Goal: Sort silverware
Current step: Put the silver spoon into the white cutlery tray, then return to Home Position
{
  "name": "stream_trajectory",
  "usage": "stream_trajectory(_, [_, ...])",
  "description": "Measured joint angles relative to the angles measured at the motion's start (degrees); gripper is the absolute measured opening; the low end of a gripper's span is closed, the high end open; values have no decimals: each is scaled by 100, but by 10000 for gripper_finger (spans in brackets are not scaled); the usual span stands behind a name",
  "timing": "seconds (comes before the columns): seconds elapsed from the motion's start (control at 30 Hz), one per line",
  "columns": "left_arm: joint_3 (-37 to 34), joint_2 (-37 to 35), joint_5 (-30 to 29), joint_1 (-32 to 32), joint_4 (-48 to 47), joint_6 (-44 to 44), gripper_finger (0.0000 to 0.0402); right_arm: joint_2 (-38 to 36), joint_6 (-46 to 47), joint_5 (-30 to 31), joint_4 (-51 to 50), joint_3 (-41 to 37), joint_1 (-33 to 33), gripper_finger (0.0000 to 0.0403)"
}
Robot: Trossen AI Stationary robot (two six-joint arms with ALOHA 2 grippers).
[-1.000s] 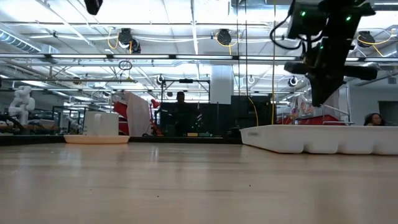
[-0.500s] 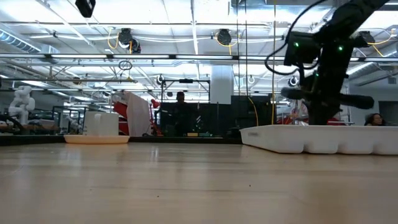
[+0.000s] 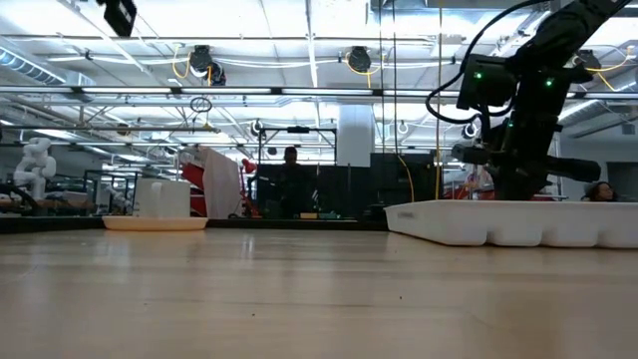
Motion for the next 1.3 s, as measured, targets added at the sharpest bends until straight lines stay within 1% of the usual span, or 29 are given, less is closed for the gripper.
stream_trajectory(0.23, [-999,-791,-79,0,501,-575,8,-106,-265,-91,-20,0,-321,45])
stream_trajectory(0.37, [-1302,-1145,-80,0,552,-703,8,-256,-517,-150,-33,0,-528,64])
stream_trajectory(0.43, [-1423,-1317,-80,0,518,-702,8,-396,-877,-332,-35,0,-607,73])
stream_trajectory(0.5, [-1537,-1489,-82,0,465,-686,8,-660,-1560,-442,-101,46,-627,81])
stream_trajectory(0.57, [-1686,-1676,-113,0,507,-671,8,-1072,-2206,-439,-126,209,-485,87])
stream_trajectory(0.63, [-1859,-1875,-178,0,510,-707,8,-1633,-2925,-462,-11,397,-254,90])
stream_trajectory(0.67, [-1942,-1965,-212,0,502,-723,8,-1947,-3348,-586,93,472,-121,90])
stream_trajectory(0.73, [-2055,-1997,-286,0,585,-821,8,-2654,-4069,-1073,533,588,150,89])
stream_trajectory(0.77, [-2086,-1997,-312,0,571,-847,8,-3018,-4353,-1331,817,595,274,88])
stream_trajectory(0.8, [-2114,-1989,-336,0,630,-862,8,-3380,-4536,-1468,1050,595,398,85])
stream_trajectory(0.87, [-2133,-1986,-440,0,679,-866,8,-4016,-4649,-1385,1390,595,601,77])
stream_trajectory(0.93, [-2133,-1986,-461,0,691,-869,8,-4594,-4677,-1292,1358,597,758,66])
stream_trajectory(0.97, [-2129,-1985,-503,1,690,-904,8,-4873,-4636,-1293,1208,597,835,61])
stream_trajectory(1.1, [-2115,-1980,-945,2,687,-1808,8,-5789,-4279,-1331,524,595,999,43])
stream_trajectory(1.17, [-2116,-1980,-994,2,688,-1927,8,-6209,-3827,-1327,34,571,1018,39])
stream_trajectory(1.23, [-2115,-1987,-1057,2,759,-2045,8,-6509,-3861,-1502,-76,436,1014,37])
stream_trajectory(1.3, [-2115,-1991,-1022,2,892,-1857,8,-6771,-4276,-1849,-198,201,1015,37])
